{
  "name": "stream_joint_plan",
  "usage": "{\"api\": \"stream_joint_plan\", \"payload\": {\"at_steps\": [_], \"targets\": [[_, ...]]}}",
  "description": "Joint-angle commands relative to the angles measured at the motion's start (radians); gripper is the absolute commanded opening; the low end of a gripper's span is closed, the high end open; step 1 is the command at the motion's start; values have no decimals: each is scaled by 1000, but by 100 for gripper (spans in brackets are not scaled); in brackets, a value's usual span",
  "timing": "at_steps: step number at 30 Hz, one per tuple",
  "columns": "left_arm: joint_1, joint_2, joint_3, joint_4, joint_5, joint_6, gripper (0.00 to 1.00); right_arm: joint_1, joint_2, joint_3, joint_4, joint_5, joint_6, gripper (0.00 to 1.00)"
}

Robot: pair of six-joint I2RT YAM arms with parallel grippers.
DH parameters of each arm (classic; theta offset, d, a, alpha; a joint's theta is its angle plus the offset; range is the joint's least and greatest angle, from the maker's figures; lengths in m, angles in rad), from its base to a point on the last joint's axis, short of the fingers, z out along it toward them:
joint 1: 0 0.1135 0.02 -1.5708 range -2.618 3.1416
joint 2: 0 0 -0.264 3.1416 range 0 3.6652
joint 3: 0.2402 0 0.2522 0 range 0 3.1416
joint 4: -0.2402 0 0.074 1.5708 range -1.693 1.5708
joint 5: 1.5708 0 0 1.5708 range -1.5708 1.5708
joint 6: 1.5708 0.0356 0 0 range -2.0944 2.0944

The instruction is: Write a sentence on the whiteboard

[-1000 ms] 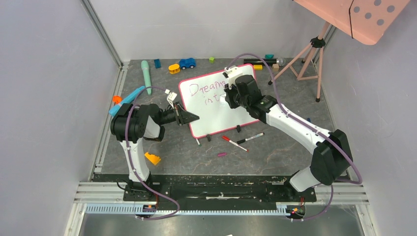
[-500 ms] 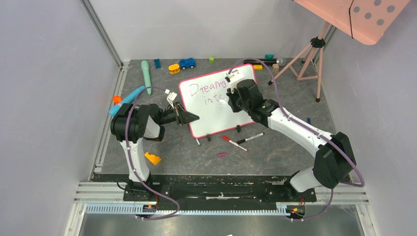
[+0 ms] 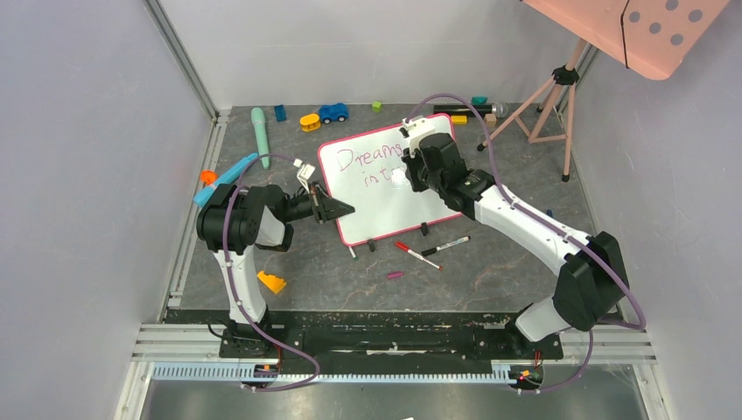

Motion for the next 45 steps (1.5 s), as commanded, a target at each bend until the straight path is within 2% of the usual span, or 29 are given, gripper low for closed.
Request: {"api": "stream_joint_plan", "payload": {"at_steps": [1, 17, 24, 28, 45], "targets": [[20, 43, -1, 45, -15, 192, 2, -7, 11, 26, 43, -42, 5, 0], [19, 44, 0, 45, -16, 191, 2, -9, -150, -65, 122, -146, 25, 0], [20, 45, 0, 45, -16, 192, 2, 9, -196, -154, 132, -97, 43, 0], [19, 45, 1, 45, -16, 188, 2, 112, -170, -162, 130, -16, 9, 0], [20, 46, 1, 45, -16, 182, 2, 142, -97, -207, 152, 2, 44, 0]]}}
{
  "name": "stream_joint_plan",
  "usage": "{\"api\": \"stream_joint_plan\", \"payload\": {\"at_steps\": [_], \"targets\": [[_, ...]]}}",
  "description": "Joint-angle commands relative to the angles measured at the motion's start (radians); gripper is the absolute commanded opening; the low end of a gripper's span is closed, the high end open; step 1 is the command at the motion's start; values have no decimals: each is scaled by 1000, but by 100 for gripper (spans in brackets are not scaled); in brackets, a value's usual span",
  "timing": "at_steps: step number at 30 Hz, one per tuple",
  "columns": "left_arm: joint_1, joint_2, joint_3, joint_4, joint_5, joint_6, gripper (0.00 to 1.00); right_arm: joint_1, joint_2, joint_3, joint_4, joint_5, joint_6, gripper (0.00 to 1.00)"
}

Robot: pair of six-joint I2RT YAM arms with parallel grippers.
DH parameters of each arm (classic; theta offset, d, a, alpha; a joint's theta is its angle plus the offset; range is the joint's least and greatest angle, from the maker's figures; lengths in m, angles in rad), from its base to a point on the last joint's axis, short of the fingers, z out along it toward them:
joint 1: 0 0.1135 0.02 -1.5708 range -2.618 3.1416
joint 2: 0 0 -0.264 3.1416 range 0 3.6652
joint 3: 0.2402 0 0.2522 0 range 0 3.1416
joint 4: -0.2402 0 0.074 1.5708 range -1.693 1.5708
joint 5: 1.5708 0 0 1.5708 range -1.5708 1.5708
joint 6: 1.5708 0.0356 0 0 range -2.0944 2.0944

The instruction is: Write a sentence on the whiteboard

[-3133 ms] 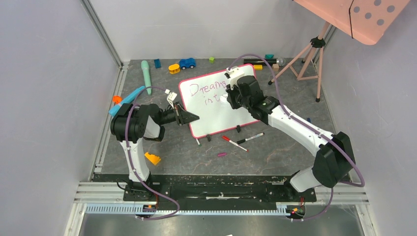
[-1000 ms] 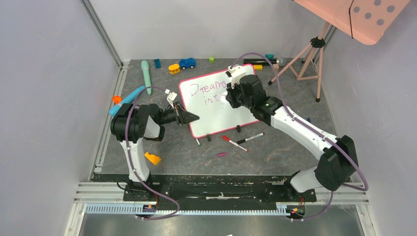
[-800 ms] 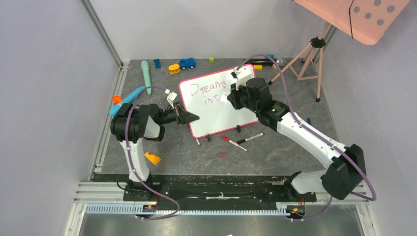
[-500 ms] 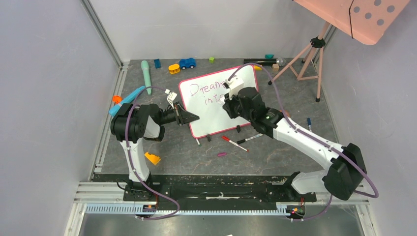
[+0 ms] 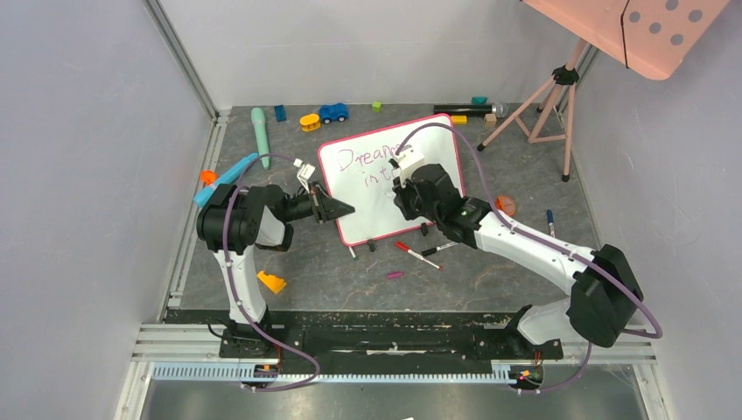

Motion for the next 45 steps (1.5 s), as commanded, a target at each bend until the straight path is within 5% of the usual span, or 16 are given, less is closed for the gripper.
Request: {"api": "stream_joint_plan", "payload": {"at_steps": [1, 45], "targets": [[20, 47, 0, 45, -18, 182, 2, 3, 17, -2, 46, 17, 7, 0], [20, 45, -1, 45, -17, 186, 2, 5, 77, 28, -12, 61, -7, 0]]}}
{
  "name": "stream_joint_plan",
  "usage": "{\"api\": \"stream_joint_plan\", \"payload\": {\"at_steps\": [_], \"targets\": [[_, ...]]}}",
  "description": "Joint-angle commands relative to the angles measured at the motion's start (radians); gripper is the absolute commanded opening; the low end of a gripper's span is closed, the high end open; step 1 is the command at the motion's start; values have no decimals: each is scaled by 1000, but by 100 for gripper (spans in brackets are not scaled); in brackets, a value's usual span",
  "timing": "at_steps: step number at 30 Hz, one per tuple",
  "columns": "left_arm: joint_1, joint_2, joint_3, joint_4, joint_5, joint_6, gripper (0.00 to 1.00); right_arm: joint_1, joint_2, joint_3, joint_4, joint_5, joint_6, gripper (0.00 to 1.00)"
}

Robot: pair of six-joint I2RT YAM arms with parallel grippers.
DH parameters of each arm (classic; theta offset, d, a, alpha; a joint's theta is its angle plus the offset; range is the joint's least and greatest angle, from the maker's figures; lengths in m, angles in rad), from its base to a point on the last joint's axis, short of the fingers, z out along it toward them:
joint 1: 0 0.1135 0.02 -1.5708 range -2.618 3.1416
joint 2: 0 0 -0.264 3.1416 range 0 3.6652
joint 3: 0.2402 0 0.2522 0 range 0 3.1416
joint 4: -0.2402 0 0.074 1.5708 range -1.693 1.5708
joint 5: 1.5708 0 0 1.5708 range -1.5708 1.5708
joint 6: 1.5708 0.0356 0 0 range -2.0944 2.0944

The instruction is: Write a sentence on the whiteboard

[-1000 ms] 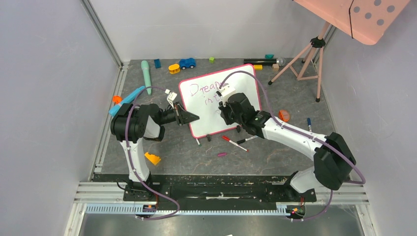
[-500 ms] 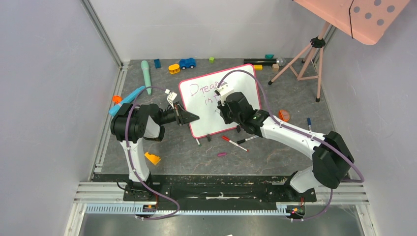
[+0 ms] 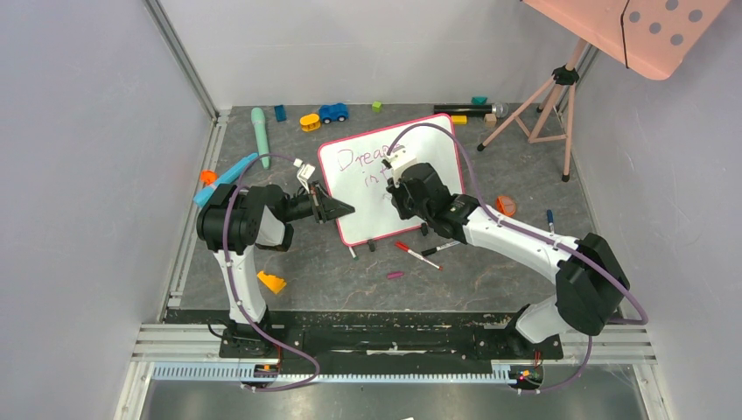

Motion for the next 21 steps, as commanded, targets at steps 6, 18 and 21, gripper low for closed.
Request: {"api": "stream_joint_plan", "payload": {"at_steps": [6, 18, 21], "targets": [[20, 44, -1, 45, -17, 187, 2, -1, -36, -67, 2, -3, -2, 0], [19, 44, -2, 45, -17, 187, 2, -2, -24, -35, 3, 18, -14, 0], [20, 44, -2, 45, -17, 188, 2, -3, -13, -4, -3, 26, -21, 0]]}}
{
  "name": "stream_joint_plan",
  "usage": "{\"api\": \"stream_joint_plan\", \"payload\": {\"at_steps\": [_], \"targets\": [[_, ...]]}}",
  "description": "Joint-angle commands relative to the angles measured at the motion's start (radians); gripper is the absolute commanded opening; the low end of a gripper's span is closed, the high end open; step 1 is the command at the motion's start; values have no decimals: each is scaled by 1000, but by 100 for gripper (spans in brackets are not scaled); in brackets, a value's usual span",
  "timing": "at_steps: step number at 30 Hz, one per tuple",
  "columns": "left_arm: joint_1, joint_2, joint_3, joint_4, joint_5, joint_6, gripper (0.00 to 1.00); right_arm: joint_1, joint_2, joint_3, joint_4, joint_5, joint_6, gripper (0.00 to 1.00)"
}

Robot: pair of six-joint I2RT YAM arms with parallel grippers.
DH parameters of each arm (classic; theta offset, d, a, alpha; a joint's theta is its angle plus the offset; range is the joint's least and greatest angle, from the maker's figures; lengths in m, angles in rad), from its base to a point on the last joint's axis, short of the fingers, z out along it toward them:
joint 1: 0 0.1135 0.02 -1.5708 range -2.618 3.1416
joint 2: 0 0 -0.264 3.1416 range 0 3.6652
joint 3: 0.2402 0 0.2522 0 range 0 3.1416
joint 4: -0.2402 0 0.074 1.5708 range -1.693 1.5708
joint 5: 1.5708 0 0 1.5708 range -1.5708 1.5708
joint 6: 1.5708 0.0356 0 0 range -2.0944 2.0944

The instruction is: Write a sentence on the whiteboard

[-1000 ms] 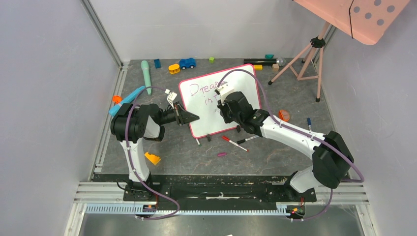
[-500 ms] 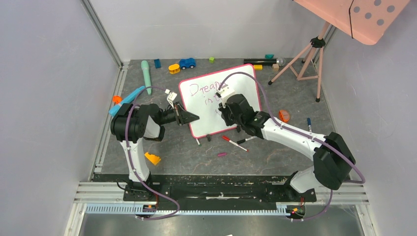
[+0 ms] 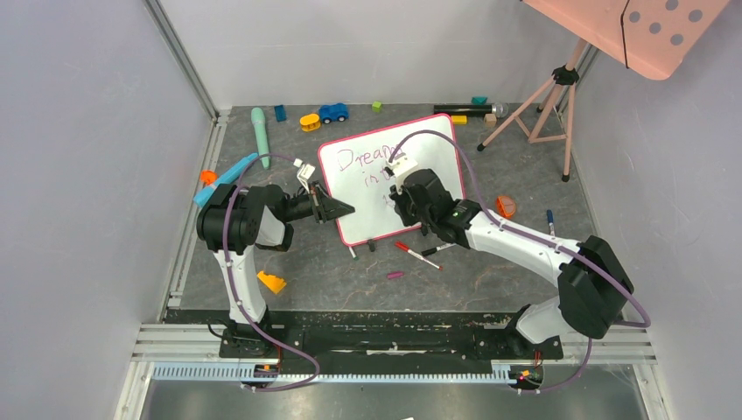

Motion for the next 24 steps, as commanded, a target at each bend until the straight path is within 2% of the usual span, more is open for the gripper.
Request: {"api": "stream_joint_plan", "payload": {"at_steps": [1, 16, 24], "targets": [[19, 44, -2, 45, -17, 188, 2, -5, 17, 65, -4, 48, -24, 0], [20, 42, -2, 45, -16, 189, 2, -17, 29, 113, -18, 83, -23, 0], [20, 43, -1, 45, -15, 189, 2, -26, -17, 102, -17, 33, -21, 0]]}}
